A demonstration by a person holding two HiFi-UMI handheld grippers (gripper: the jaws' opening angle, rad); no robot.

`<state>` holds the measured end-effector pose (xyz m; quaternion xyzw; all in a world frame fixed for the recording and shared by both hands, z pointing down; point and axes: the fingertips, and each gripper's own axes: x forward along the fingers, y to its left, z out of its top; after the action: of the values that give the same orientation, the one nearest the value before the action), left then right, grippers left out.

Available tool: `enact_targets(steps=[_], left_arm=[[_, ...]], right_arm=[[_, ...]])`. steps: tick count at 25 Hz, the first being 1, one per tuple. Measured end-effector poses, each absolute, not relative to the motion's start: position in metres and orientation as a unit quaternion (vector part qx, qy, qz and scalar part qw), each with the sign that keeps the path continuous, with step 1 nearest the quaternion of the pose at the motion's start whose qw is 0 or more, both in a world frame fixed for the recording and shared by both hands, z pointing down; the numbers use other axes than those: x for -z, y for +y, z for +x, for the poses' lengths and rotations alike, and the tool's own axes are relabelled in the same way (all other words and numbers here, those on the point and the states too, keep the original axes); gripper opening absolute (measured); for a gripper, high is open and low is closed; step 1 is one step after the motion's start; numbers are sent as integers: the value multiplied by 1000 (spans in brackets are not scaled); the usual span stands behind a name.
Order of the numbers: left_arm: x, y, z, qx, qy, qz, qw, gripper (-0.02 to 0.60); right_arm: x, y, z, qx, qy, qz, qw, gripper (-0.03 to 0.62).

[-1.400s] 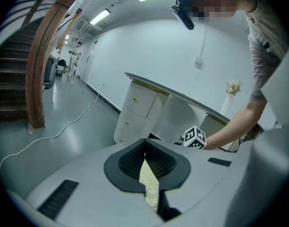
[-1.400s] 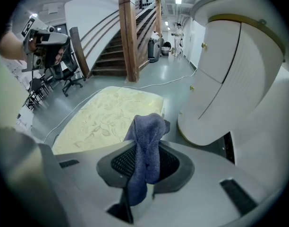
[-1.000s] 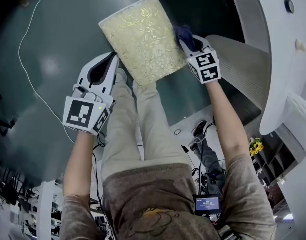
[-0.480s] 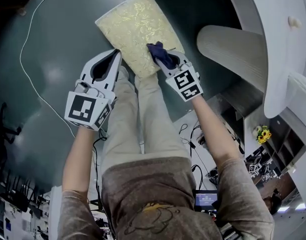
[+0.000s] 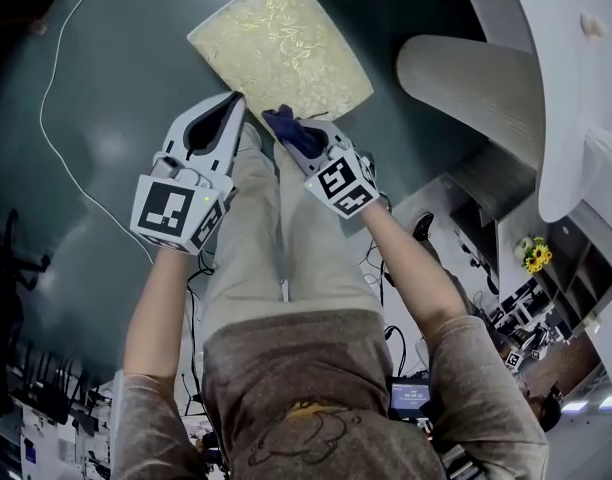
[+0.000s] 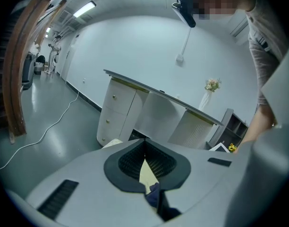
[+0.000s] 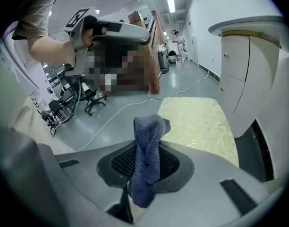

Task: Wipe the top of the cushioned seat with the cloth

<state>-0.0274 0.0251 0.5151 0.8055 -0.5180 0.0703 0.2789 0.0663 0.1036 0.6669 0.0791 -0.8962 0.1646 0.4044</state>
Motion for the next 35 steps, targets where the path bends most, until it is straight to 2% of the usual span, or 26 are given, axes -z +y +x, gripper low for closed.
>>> enact_targets(steps=[13,23,35], left_arm=[[-534,22,-25,-78,-512,803,294,17],[-536,18,-20,-79,-509,802,301,17],[-540,7,-6,-84,-500,807,304,17]], right_arm=[[-720,130,70,-174,-875,67,448,86],[-725,115,81,-162,-873,63,455,87],[-727,62,127,-139,-867,96,468,87]])
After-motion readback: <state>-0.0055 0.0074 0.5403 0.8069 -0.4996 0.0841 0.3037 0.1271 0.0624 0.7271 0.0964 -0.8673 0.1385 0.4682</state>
